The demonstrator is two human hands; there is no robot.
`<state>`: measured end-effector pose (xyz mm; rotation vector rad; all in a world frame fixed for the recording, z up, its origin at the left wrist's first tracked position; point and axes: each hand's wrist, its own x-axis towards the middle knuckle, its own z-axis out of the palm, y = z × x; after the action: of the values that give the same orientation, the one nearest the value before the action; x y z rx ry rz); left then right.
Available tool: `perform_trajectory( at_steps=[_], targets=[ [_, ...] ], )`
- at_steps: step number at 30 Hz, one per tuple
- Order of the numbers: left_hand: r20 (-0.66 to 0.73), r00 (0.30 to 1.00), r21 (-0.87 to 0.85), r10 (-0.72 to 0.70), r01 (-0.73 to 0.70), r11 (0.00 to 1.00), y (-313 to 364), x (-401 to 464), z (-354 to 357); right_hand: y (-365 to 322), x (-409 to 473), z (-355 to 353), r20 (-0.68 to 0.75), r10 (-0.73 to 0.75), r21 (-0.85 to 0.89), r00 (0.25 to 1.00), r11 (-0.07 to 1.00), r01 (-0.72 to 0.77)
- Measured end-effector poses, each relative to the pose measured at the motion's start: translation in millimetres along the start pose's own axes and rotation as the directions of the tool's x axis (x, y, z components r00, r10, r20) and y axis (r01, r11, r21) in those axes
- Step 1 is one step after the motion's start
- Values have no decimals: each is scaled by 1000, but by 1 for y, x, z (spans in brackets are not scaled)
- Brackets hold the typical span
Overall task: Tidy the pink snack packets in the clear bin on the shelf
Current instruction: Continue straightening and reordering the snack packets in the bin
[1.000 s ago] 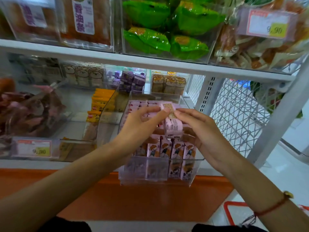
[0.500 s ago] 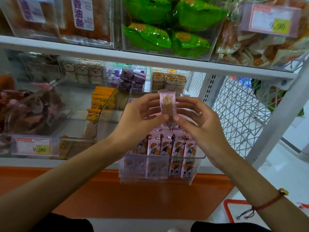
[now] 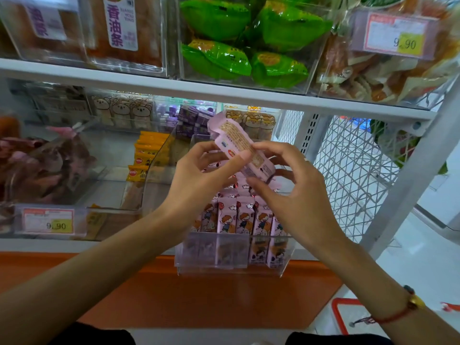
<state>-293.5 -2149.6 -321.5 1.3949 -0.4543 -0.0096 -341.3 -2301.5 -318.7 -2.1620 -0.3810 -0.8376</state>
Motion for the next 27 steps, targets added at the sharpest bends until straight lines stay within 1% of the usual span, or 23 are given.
perform_trajectory(
  at_steps=[2,5,7,8,9,12,14,16,18,19,20,21,22,23,24,25,26,27],
  targets=[
    [41,998,-6,-46,47,999,1,2,-3,1,2,-3,29,77,93,997,993,-79],
    [142,988,-63,-68,78,995,2,4,-7,5,2,-7,193,186,280,964,931,-235],
    [152,987,-106,-48,65,992,2,3,-6,8,-2,-7,266,212,322,940,900,-294],
    [129,991,-109,-37,51,993,2,3,-5,8,-3,-6,265,215,306,940,906,-294],
    [96,995,-100,-23,33,994,0,2,-4,8,-4,-5,235,208,267,949,926,-269],
    [10,999,-39,33,-32,999,-1,-2,4,5,-5,2,77,130,85,988,987,-137],
    [-35,996,-13,76,-77,997,-2,-6,11,5,-4,7,19,86,-7,996,996,-86],
    [-39,993,21,108,-108,994,-2,-7,15,5,-3,7,17,82,-27,997,996,-81],
    [13,992,48,124,-124,991,-2,-6,17,6,-1,2,32,99,-30,995,995,-98],
    [46,990,66,136,-139,988,-3,-5,18,6,-1,-2,30,130,6,991,991,-130],
    [70,987,103,147,-154,983,-5,-3,18,7,1,-7,10,186,100,983,977,-186],
    [85,985,165,153,-166,972,-8,-1,19,9,3,-13,-19,272,265,962,929,-258],
    [95,983,243,154,-173,954,-12,2,19,13,5,-19,-28,378,457,925,828,-324],
    [111,982,320,151,-179,930,-16,5,18,17,7,-25,-13,466,614,885,703,-361],
    [143,979,393,147,-192,899,-20,9,18,23,8,-31,9,520,703,854,604,-375],
    [195,970,471,145,-222,854,-23,12,18,28,9,-36,29,552,734,833,553,-393],
    [263,955,553,140,-268,789,-27,15,19,32,8,-40,44,572,736,819,536,-413],
    [337,933,622,127,-322,714,-30,17,21,37,7,-43,50,583,721,811,540,-434]
  ],
)
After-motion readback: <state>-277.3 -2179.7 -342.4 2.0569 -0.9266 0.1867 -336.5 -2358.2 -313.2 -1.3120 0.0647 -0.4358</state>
